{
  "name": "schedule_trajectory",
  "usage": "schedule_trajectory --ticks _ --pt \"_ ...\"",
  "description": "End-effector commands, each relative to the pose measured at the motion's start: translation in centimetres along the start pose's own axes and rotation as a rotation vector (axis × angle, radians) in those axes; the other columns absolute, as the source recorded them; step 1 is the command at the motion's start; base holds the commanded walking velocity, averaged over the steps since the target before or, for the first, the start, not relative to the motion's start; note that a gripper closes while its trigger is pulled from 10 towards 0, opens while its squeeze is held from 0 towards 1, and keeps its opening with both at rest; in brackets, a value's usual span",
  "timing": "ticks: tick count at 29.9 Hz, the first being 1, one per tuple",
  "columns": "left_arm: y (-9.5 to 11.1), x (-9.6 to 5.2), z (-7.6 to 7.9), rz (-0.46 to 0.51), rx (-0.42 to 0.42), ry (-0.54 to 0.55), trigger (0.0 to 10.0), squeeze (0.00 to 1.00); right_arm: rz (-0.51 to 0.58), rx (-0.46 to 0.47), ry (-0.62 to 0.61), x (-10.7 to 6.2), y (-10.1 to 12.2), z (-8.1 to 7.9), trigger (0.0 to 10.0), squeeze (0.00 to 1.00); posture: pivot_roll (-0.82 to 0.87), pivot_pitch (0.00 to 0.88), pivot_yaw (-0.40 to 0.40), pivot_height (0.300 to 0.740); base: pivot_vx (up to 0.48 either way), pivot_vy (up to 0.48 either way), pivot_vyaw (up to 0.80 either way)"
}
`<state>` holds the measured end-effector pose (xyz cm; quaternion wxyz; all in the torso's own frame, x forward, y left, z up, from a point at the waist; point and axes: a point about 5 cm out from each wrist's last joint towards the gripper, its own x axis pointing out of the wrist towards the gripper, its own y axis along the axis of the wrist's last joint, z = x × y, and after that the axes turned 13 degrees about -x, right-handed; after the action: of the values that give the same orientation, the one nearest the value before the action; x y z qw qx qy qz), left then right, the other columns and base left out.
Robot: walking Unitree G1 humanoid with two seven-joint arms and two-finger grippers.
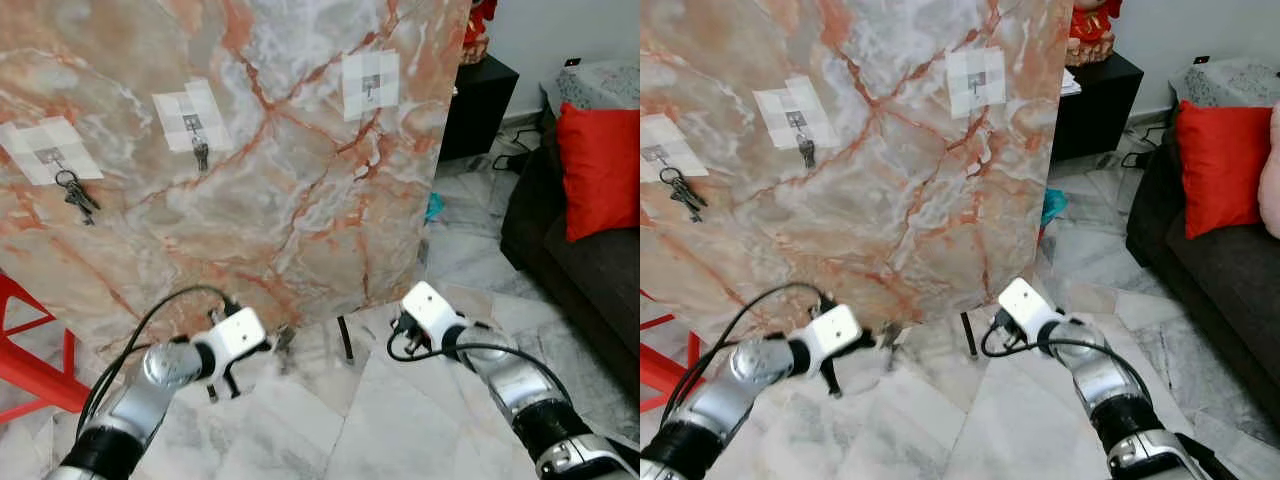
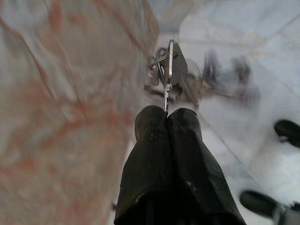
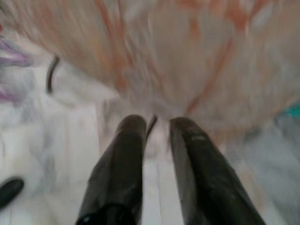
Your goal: Hang keys on a hook
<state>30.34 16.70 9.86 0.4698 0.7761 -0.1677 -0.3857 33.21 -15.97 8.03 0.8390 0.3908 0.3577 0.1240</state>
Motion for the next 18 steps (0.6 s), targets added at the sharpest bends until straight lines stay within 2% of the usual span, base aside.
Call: schedule_trajectory --ticks 1,3,4,10,18 --pt "2.1 -0.4 -0.5 0.079 -0.004 -0.021 10.0 0.00 0.094 -0.007 0.041 -0.2 1.8 0.1 10.0 0.00 0.08 0.082 0.038 0.740 0.000 0.000 0.00" --pt "3.4 -0.5 -0.4 0.126 -0.015 -0.054 10.0 0.00 0.132 -0.016 0.071 -0.4 2.7 0.1 10.0 0.00 0.08 0.083 0.040 0.740 0.000 0.000 0.00" --pt "4.4 -0.5 -0.2 0.155 -0.010 -0.075 10.0 0.00 0.155 -0.053 0.109 -0.6 3.3 -0.1 10.0 0.00 0.08 0.085 0.042 0.740 0.000 0.000 0.00" --pt "6.8 -0.7 -0.1 0.243 -0.029 -0.110 10.0 0.00 0.195 -0.086 0.160 -1.8 3.7 0.1 10.0 0.00 0.08 0.091 0.045 0.740 0.000 0.000 0.00" --pt "7.5 -1.0 0.1 0.239 -0.036 -0.164 10.0 0.00 0.155 -0.107 0.178 -2.7 2.6 0.4 10.0 0.00 0.08 0.094 0.050 0.740 0.000 0.000 0.00"
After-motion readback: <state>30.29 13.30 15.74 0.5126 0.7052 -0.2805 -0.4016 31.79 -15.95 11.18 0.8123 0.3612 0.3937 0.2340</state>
